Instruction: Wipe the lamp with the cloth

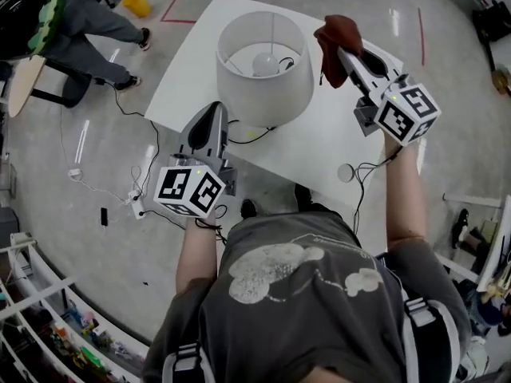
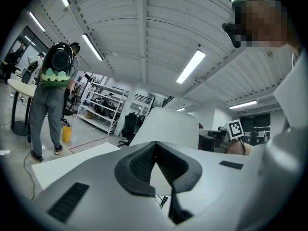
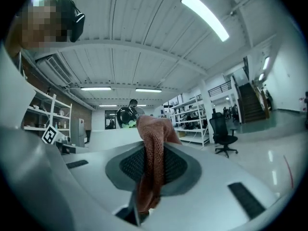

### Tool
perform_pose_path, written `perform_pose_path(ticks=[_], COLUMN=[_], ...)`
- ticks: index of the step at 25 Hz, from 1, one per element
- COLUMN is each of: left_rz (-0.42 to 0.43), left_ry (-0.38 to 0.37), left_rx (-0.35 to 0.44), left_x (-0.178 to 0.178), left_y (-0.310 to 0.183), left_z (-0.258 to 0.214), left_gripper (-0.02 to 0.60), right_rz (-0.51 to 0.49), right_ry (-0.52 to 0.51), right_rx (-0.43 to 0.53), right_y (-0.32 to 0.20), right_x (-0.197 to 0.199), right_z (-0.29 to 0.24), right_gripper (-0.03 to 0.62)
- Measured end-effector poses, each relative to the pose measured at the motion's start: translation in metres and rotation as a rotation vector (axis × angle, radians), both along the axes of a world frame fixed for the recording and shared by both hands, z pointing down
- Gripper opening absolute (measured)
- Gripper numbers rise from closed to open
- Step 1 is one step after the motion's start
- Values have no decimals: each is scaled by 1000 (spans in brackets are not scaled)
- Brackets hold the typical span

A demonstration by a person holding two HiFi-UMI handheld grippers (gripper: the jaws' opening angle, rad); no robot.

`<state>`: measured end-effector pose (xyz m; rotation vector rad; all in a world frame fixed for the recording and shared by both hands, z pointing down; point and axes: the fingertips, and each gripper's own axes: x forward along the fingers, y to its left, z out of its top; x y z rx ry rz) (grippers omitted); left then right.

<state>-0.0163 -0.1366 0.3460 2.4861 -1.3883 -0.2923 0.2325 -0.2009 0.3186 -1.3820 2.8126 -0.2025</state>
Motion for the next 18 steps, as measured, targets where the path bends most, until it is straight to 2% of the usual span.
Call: perform_pose_path(ticks=[4,9,13,18], left_rz=[76,176,247,317], left_ry=[21,24,21,9], left_rx=[12,15,7,-6], left_x=[-8,-13,-14,-18], left_y=[-4,6,18,29], left_z=[-6,-9,-5,1], left_gripper=[8,8,8,8], right_rz=[27,22,65,172], right_ry=[-42,-41,46,183], right_rx=[93,125,114,76], right_y=[41,81,96,103], right_x=[-23,-71,-99,-108], right_z=[-44,-57,-32,4], right_gripper=[58,58,58,58])
